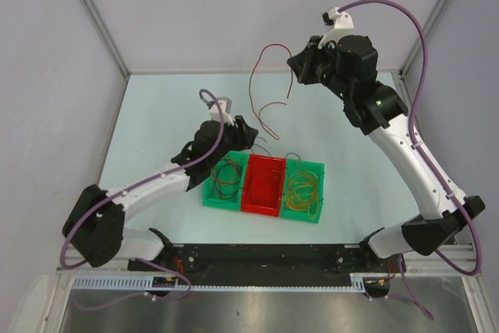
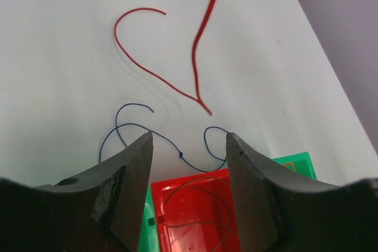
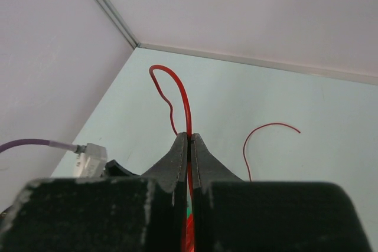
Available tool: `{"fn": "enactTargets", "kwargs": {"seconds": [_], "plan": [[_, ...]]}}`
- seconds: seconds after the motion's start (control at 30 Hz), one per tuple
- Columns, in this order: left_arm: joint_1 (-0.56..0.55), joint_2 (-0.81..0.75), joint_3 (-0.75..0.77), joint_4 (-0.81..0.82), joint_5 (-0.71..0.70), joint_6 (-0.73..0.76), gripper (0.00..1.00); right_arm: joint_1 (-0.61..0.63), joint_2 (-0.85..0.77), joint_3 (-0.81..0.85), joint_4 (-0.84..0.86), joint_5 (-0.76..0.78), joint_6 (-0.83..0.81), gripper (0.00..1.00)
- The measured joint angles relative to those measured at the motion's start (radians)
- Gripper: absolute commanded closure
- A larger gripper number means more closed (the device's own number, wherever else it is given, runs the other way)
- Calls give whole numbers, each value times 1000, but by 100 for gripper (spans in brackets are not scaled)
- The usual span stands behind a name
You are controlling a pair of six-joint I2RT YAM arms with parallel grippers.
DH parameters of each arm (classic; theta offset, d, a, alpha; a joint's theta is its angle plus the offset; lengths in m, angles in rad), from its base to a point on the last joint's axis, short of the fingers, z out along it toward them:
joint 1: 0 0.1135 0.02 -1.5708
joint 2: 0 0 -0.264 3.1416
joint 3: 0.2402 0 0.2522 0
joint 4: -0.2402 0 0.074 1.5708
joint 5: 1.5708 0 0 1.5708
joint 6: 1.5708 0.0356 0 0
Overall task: Untangle the cables
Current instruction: Place the cable in the bin.
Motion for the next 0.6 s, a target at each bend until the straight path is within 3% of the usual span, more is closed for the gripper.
{"fn": "enactTargets", "kwargs": {"seconds": [0.27,0.53,0.6], "plan": [[-51,195,58,175,-21,-5,47,0,0,0,-5,-11,0,100],[-67,303,127,202,-120,-20,50,-4,0,0,-17,-34,-4,100],[-69,332,149,205,-138,-19,55,-6,0,0,-20,-36,-4,100]]}}
